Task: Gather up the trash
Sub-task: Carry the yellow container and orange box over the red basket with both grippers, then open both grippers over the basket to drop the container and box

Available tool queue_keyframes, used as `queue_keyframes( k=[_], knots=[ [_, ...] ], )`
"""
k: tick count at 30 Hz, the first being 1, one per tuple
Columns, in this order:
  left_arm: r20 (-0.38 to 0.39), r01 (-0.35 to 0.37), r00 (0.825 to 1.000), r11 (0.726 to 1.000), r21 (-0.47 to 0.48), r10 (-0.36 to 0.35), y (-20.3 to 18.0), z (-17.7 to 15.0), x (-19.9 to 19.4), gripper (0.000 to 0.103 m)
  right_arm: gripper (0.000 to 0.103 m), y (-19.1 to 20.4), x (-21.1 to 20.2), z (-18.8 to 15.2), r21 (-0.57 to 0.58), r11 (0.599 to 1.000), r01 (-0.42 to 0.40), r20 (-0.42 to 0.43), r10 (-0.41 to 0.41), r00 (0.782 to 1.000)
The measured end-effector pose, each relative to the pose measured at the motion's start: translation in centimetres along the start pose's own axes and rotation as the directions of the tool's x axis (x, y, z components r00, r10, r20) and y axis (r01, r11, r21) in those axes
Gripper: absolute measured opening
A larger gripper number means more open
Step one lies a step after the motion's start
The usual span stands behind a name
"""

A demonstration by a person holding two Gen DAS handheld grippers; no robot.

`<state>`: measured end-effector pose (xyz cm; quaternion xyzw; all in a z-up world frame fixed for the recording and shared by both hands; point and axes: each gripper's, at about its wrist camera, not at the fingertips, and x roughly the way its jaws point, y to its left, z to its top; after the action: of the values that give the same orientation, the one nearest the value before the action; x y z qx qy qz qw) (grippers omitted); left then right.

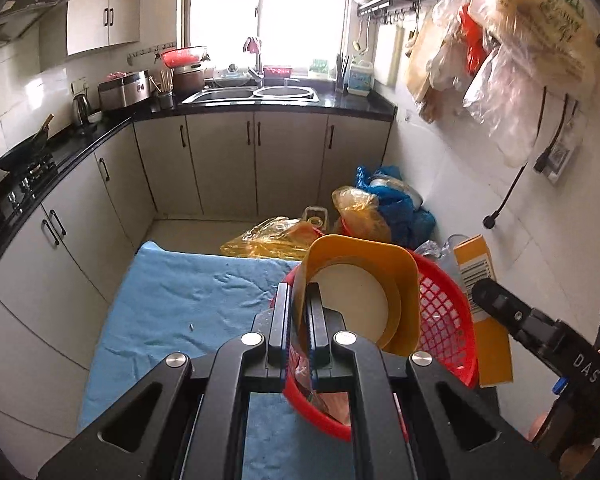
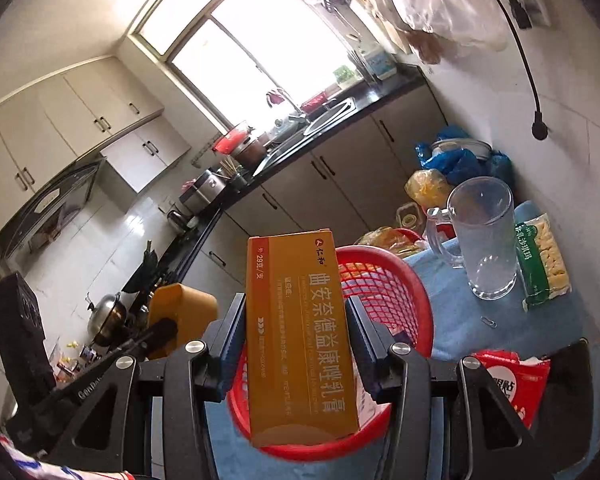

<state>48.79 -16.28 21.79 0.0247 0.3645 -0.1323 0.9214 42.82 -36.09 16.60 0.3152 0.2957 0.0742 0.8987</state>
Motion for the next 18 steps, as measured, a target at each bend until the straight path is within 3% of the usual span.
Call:
queue_keyframes(
  k=[13,17,18],
  knots=[
    [-0.026,0.036,0.999,0.999,0.023,-0.036,-0.7,-0.6,3.6,0.009,0.053,-3.6,3.8,0.1,0.094,0.995,-0.01,-0.038,0.014,0.999],
    [-0.016,0.04,0.999,0.999,0.031,-0.039,-0.3,-0.8,3.7,0.014,0.054,-4.0,4.4,-0.1,0.104,0.995,-0.01,-0.045,0.015,0.999],
    [-0.011,0.035,0.999,0.999,0.03,-0.035,-0.2,-0.9,3.6,0.021,0.054,-4.1,4.4,-0.1,0.104,0.994,-0.013,-0.041,0.018,0.999]
  ],
)
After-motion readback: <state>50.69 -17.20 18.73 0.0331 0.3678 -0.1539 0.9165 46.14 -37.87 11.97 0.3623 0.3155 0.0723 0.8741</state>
